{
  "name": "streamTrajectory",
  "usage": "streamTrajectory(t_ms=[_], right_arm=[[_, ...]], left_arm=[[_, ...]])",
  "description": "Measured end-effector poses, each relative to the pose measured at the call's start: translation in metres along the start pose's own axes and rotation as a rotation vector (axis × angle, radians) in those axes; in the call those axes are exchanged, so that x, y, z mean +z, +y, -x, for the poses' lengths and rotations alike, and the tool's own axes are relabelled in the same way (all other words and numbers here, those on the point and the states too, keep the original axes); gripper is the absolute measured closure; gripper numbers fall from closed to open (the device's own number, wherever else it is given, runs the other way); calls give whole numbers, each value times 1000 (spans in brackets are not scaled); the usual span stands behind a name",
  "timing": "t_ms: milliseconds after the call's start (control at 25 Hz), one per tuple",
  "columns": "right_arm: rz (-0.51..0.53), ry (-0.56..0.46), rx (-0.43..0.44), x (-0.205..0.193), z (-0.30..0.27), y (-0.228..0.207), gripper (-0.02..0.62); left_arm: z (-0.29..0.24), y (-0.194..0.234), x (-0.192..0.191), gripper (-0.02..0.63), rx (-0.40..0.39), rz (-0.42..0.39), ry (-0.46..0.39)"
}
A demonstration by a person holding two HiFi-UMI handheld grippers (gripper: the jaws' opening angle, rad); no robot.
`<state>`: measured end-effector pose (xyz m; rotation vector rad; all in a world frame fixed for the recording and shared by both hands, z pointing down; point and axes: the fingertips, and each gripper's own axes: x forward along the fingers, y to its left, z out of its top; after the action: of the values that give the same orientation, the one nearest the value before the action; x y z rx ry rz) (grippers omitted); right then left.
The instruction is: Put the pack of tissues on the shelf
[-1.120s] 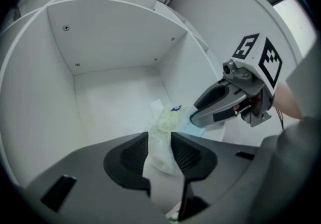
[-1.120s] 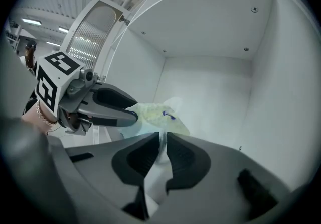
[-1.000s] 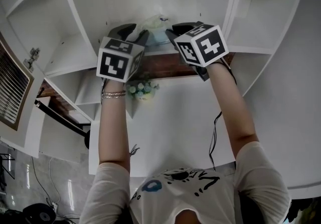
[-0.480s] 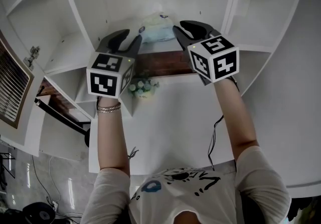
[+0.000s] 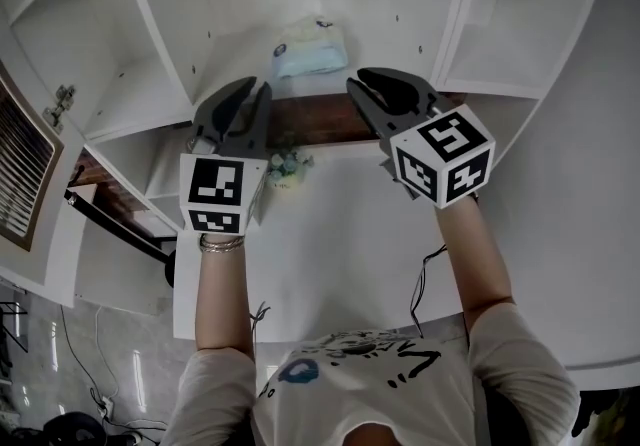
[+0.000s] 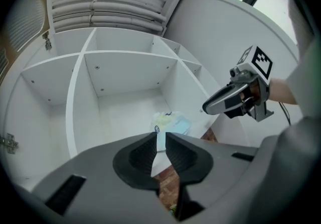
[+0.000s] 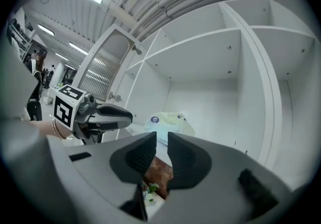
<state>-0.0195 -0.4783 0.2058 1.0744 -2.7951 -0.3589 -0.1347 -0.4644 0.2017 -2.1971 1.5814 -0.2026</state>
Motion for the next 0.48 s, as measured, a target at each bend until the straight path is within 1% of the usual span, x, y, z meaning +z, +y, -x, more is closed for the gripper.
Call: streamTrajectory(t_ms=[160,280,480], right_arm=[[-1,-12,37,-7,10,21,522],[8,-6,50,-16,15,30,537],[-42,-1,55,-36,21,36,549]], left_arm=[[14,-16,-1,555,-37,8,-15],[24,-29,-4,565,-73,32,-19],[38,-49,-22,577,-129,88,-3]])
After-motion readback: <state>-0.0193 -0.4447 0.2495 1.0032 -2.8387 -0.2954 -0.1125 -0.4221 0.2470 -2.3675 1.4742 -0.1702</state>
